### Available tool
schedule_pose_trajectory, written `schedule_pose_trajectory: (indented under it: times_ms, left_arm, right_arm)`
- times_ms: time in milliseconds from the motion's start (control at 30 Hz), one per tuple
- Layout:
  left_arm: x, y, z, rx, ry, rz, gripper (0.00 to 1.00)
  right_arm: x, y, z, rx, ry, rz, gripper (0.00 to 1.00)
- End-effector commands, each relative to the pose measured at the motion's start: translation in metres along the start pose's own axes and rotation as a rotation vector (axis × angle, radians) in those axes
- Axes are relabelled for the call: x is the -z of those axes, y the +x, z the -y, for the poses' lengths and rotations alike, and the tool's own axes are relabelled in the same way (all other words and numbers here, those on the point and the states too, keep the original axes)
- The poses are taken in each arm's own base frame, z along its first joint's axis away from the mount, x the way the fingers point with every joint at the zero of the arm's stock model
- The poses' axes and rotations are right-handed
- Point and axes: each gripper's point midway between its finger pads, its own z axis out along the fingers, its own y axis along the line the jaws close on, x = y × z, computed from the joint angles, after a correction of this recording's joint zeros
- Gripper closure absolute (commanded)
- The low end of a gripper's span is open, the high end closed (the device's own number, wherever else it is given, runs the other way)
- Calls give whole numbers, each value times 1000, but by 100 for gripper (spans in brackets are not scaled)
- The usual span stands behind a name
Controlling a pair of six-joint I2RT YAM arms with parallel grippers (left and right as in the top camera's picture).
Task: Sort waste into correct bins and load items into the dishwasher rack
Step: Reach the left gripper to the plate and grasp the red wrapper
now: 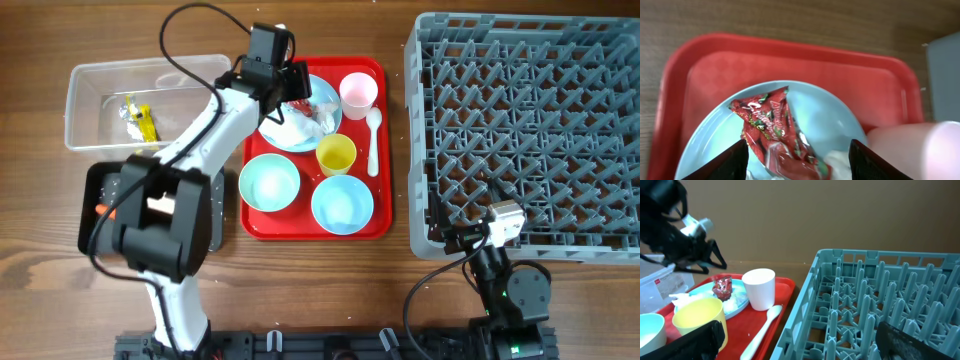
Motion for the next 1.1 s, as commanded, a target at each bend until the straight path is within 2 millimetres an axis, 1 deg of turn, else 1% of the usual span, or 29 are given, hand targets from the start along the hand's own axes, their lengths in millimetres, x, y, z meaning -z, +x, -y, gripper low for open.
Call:
schedule_pose_trajectory:
  times_ms: [0, 100, 367, 400, 533, 600, 667, 733, 833, 867, 933, 967, 1033, 1067]
  left_arm:
    - [-21, 10, -9, 42, -30, -21, 36]
    - [-36, 21, -15, 42, -41, -46, 37]
    - [-56, 42, -25, 44, -67, -99, 37]
    - [-57, 43, -25, 43, -68, -101, 39]
    - [-57, 43, -25, 43, -67, -99, 57]
    - [-57, 43, -26, 44, -67, -99, 61]
    - [-57, 42, -25, 43, -66, -98, 72]
    - [-57, 40, -24, 43, -62, -89, 80]
    - [-49, 28, -19, 42, -47, -56, 92]
    - [-45, 24, -17, 42, -41, -45, 94]
    - [-34, 12, -10, 41, -24, -11, 96]
    - [-17, -5, -2, 39, -2, 36, 96]
    - [1, -19, 5, 38, 17, 75, 96]
    - [15, -28, 10, 38, 29, 100, 96]
  right_arm:
    - [0, -1, 2, 13, 9, 5, 0]
    - [0, -1, 2, 13, 9, 5, 0]
    - [0, -1, 2, 13, 9, 5, 0]
    - [0, -1, 2, 13, 9, 5, 0]
    - [0, -1, 2, 13, 9, 5, 0]
    - [0, -1, 2, 13, 9, 5, 0]
    - [0, -1, 2, 13, 9, 5, 0]
    - [0, -1, 2, 13, 9, 5, 0]
    - [0, -1, 2, 13, 9, 5, 0]
    - [0, -1, 2, 13, 9, 5, 0]
    - [0, -1, 1, 13, 9, 5, 0]
    - [0, -1, 2, 13, 9, 5, 0]
    - [0, -1, 2, 13, 9, 5, 0]
    - [0, -1, 2, 13, 9, 5, 0]
